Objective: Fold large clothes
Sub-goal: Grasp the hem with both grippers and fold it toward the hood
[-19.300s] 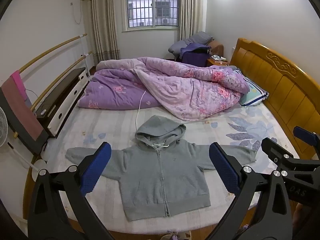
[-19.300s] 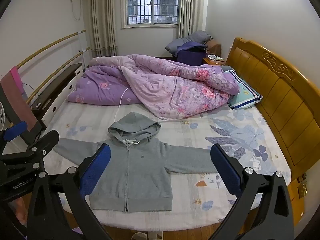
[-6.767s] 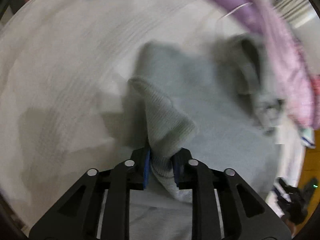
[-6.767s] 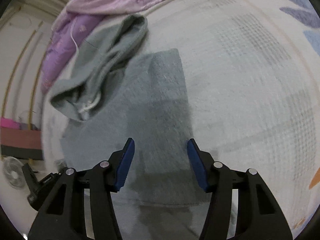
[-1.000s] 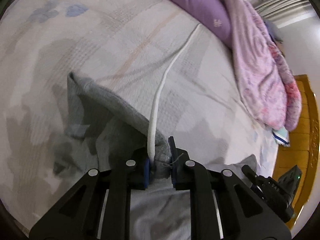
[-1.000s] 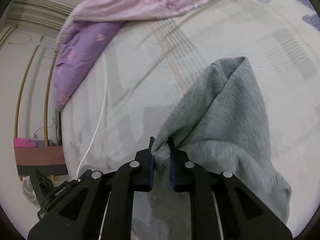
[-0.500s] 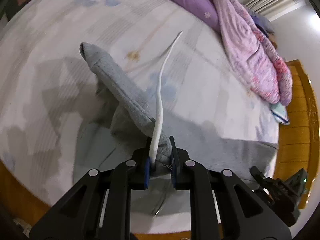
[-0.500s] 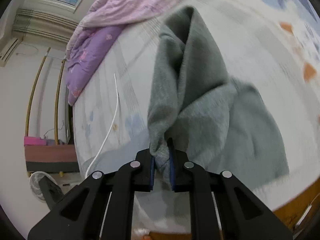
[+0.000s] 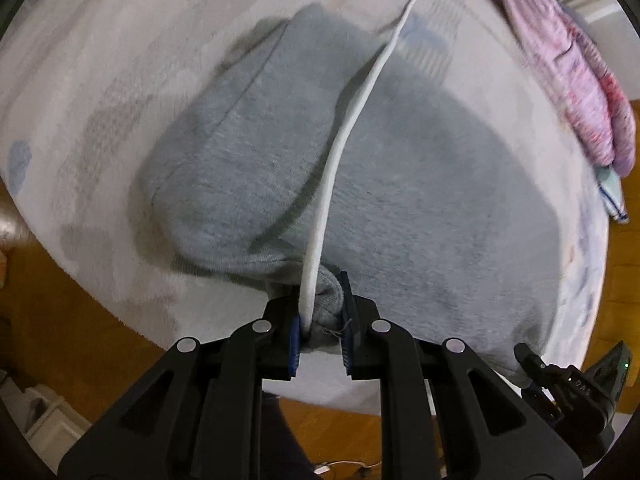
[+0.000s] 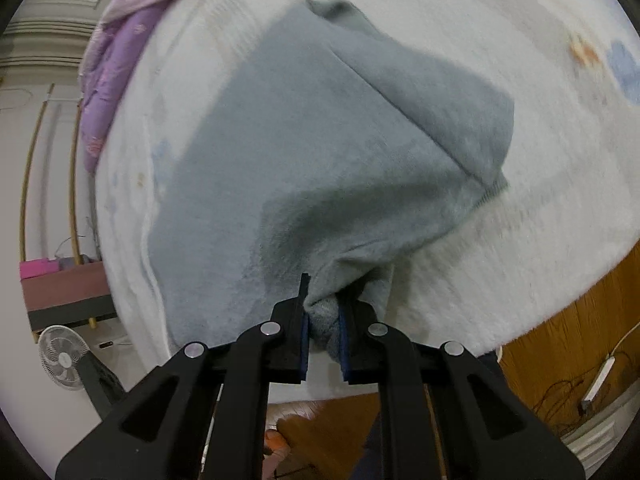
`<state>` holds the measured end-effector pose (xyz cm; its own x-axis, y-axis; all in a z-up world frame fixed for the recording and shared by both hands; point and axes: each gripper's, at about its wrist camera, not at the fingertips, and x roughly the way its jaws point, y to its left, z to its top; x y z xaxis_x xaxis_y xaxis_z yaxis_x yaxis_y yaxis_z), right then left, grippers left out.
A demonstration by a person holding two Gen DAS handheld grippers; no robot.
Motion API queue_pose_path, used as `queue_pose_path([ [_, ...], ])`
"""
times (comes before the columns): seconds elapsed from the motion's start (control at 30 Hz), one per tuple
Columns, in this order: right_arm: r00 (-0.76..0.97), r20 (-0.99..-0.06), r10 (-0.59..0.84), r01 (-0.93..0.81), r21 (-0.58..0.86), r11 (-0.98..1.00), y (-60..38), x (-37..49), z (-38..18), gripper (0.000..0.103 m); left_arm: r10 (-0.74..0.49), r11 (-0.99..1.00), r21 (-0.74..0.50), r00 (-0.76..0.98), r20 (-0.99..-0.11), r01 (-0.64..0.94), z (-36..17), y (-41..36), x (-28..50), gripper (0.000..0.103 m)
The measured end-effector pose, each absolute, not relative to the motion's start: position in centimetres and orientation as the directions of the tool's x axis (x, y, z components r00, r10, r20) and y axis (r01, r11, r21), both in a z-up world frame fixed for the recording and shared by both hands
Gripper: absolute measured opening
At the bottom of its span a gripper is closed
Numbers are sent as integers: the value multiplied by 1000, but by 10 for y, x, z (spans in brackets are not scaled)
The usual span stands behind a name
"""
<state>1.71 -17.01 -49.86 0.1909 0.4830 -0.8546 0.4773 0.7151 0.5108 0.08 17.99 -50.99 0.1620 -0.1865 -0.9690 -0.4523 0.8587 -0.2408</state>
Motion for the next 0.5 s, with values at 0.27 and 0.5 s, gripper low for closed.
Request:
queue_pose_path([
  [0.27, 165, -873, 459, 480, 477, 736, -165, 25, -533, 16, -152, 900, -183, 108, -982, -396, -538, 173, 9, 22],
  [0.5, 155, -901, 405, 471, 428, 772, -193, 24, -492, 32, -209, 890, -234, 106, -972, -390, -507, 200, -1, 83],
])
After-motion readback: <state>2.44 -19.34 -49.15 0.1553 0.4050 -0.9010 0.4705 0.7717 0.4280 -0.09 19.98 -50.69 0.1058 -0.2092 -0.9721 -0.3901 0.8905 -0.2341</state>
